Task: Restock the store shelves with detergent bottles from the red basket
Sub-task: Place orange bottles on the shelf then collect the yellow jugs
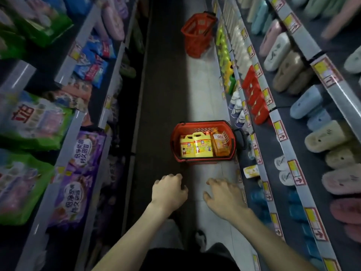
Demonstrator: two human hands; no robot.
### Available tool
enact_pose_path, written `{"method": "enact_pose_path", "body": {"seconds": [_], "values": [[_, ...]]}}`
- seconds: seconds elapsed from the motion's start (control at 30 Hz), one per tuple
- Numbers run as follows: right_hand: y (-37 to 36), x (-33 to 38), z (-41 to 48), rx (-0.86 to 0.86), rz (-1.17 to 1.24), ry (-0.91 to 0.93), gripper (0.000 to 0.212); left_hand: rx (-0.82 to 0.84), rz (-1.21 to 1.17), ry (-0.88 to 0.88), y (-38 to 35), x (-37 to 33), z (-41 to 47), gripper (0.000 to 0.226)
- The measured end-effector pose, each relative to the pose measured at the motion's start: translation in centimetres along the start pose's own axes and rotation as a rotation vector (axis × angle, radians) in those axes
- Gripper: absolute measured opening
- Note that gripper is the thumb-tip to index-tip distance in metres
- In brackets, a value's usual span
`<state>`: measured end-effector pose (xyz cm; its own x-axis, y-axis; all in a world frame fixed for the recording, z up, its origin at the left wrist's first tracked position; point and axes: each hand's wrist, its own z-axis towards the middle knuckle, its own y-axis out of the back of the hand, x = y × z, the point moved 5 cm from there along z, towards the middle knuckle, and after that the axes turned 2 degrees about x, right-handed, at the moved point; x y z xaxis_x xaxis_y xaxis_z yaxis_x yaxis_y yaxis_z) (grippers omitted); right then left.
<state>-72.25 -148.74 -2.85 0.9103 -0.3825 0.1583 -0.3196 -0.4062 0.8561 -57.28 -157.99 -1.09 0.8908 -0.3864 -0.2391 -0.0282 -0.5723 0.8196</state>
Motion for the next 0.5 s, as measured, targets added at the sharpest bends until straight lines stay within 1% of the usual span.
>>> {"method": "enact_pose_path", "body": {"seconds": [0.13, 0.23, 0.37, 0.5], "values": [[0.1, -0.2, 5.4, 0.057, -0.009, 0.022, 0.045, 0.1, 0.016, 0.007, -0.1, 0.4, 5.5, 0.029], [0.9, -1.0, 9.6, 0.081, -0.033, 0.016, 0.045, 0.141, 0.026, -0.006, 0.6, 0.7, 10.1, 0.03], [2.3, -2.5, 14.5, 0.162, -0.054, -0.029, 0.046, 0.238, 0.035, -0.018, 1.6, 0.8, 16.1, 0.032], [3.6, -4.6, 19.6, 0.208, -0.057, -0.061, 0.051, 0.318, 0.011, -0.056, 2.6, -0.7, 22.3, 0.034]]}}
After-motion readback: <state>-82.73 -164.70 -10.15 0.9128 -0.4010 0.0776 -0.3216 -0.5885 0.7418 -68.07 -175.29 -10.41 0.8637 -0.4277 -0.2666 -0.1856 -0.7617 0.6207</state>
